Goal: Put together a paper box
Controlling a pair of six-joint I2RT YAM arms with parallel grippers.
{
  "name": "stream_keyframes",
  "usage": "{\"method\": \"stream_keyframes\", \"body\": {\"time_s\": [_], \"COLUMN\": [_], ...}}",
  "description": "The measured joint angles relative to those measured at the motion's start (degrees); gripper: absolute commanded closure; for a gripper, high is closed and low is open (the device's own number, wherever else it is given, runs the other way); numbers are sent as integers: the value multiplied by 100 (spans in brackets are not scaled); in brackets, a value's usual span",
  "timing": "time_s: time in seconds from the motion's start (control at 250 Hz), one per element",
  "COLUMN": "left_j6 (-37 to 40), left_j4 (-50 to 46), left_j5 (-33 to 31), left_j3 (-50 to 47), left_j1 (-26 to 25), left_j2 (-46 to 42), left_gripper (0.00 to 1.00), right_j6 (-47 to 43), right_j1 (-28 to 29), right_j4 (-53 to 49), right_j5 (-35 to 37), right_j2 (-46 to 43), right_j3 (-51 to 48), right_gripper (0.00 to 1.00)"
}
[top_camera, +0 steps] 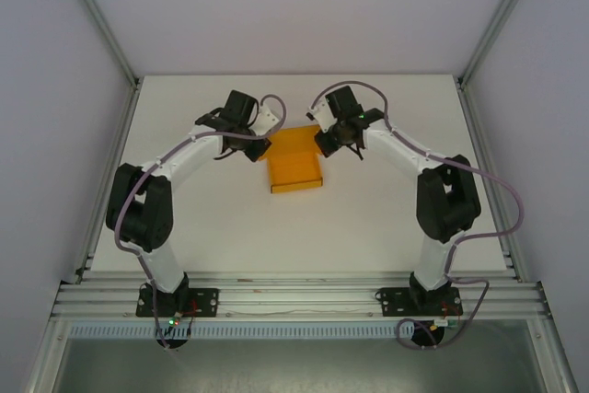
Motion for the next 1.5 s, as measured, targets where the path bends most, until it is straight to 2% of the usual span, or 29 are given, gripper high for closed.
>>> {"method": "stream_keyframes", "body": {"time_s": [0.268,0.428,0.588,0.716,0.815,1.227,1.391,1.503], "left_j6": [-1163,-2337,-3274,-3853,-4221,-5300,-5351,-5163], "left_j4": [195,400,850,1303,1550,2063,2428,3080], "left_j5": [-651,-953,-1204,-1327,-1469,-1565,-1609,-1661], "left_j3": [120,140,11,-334,-579,-778,-1010,-1539], "left_j1": [-133,-240,-345,-404,-463,-520,-557,-719], "left_j2": [0,2,11,11,11,59,87,44], "left_gripper": [100,100,100,100,94,99,99,99], "right_j6": [1010,2199,3414,4052,4247,4321,4212,4070], "right_j1": [264,590,612,601,693,927,992,1012], "right_j4": [452,719,1226,1589,1725,2249,2636,2940], "right_j5": [210,984,1147,1176,1325,1919,2057,2166], "right_j2": [-409,-476,-450,-345,-289,-275,-358,-476], "right_j3": [-551,-627,-632,-752,-872,-1231,-1598,-2065], "right_gripper": [100,100,100,100,100,100,100,100]}}
